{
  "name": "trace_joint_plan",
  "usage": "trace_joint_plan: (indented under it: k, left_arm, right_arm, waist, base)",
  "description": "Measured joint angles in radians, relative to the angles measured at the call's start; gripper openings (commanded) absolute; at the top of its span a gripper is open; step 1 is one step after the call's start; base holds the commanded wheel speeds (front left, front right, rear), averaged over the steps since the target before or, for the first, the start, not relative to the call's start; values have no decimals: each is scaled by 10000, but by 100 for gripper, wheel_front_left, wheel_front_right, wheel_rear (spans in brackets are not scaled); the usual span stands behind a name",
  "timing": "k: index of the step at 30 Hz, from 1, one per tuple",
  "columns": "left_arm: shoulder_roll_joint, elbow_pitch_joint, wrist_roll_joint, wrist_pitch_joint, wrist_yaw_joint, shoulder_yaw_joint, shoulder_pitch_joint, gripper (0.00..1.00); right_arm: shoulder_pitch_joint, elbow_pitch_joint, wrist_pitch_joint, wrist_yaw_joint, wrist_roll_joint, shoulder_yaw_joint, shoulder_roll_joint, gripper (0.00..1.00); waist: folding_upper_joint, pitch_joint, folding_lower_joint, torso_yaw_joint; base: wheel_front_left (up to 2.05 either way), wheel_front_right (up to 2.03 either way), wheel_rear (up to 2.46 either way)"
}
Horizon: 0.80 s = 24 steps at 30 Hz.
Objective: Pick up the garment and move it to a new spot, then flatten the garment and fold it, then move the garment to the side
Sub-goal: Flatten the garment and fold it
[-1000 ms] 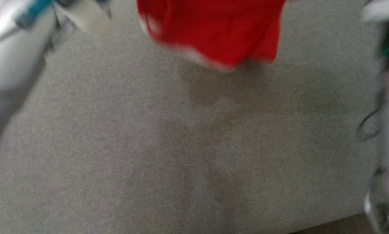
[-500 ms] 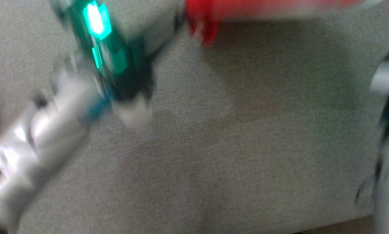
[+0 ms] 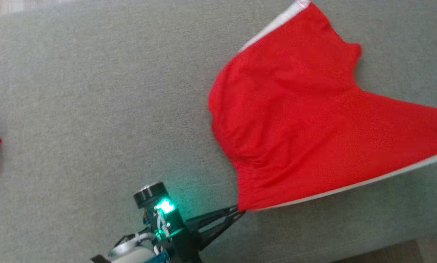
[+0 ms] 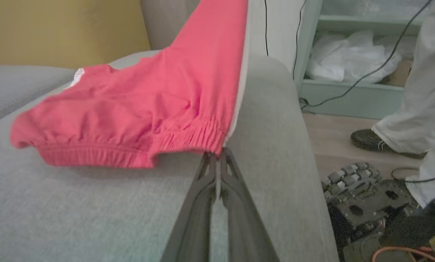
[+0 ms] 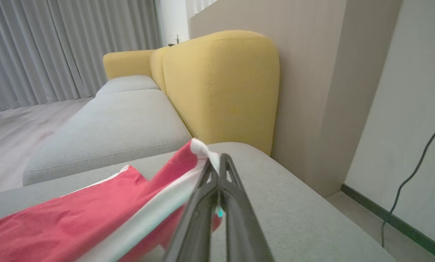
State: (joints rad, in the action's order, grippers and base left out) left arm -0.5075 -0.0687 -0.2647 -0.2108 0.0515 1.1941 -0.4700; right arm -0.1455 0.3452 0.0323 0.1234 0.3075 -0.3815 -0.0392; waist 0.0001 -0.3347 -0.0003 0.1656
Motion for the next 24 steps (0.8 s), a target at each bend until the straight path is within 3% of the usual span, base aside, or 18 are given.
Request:
trace_joint_plan:
  k: [4,8,14,24]
  left_arm:
    - [153,619,-849,52,8,-479,-70,0]
    - [562,798,-1772,194,113,-1041,-554,0]
    - [882,884,-2798,604,196,-1714,-1351,0]
    - [1062,545,-3682,1151,194,-2079,-1496,0]
  right_arm:
    - [331,242,-560,0,316,-556,8,0]
    - [1784,-353,-1189,0,75,-635,-199,0]
    - [4312,-2305,-2247,0,-779,159,-1080,0]
    - [7501,-5816,-2512,0,-1680,1733,-1540,0]
  waist:
    - [0,-122,2,-210]
    - [0,-365,4,-483]
    - [0,-748,6,-996]
    - [0,-1040,4,-1533]
  base:
    - [0,0,0]
    - [0,0,0]
    - [0,0,0]
    - [0,0,0]
